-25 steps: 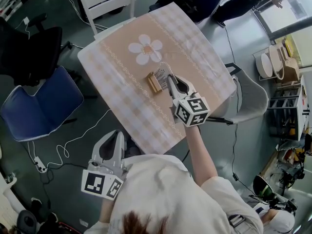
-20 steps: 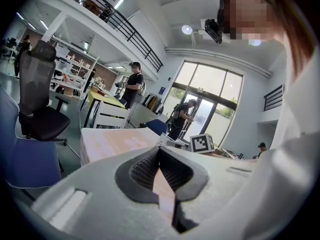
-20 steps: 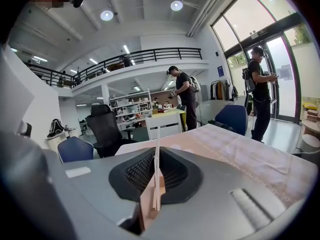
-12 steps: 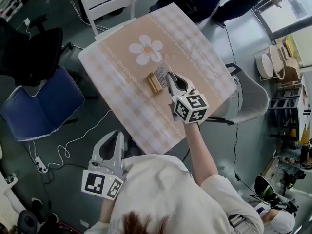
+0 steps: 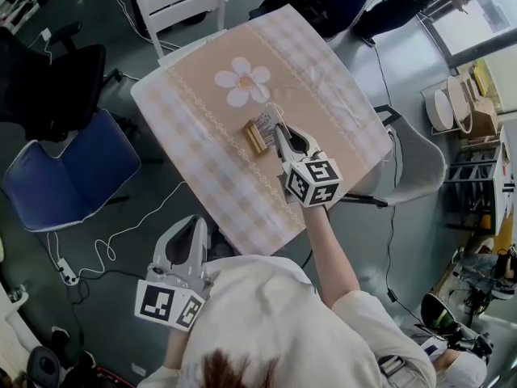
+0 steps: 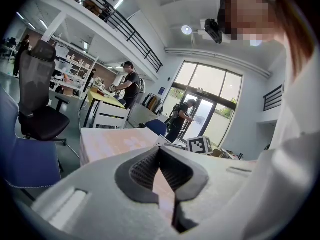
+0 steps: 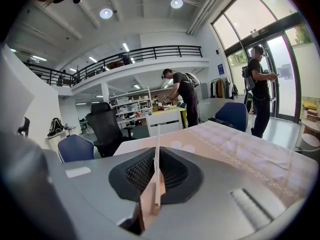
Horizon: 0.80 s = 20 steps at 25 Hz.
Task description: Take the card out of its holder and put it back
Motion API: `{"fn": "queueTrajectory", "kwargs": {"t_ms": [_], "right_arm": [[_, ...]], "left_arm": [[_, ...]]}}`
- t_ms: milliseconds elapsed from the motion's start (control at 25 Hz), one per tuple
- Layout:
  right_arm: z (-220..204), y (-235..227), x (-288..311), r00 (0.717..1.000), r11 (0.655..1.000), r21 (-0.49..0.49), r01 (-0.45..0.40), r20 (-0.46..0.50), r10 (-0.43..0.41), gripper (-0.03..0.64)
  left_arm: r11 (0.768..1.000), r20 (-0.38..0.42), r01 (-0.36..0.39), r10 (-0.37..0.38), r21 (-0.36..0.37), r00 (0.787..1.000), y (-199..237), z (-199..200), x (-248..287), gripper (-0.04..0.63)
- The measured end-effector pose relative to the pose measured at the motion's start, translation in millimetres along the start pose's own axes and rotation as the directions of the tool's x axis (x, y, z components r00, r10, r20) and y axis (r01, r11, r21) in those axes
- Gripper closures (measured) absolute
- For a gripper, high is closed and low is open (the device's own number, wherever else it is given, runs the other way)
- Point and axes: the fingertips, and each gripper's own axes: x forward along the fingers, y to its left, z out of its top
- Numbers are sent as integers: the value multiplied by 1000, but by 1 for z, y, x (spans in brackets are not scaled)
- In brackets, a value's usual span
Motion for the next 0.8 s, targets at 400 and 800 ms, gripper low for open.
{"fn": "queueTrajectory", "kwargs": {"t_ms": [400, 800], "right_arm": [[-4, 1, 2, 1000, 1000, -18, 3, 19, -2, 601], [-7, 2, 3, 999, 1000, -30, -2, 52, 3, 601]], "left_arm": [[1000, 7, -9, 10, -4, 1000, 2, -1, -5, 595], [1000, 14, -17, 17, -4, 1000, 4, -1, -11, 595]]}}
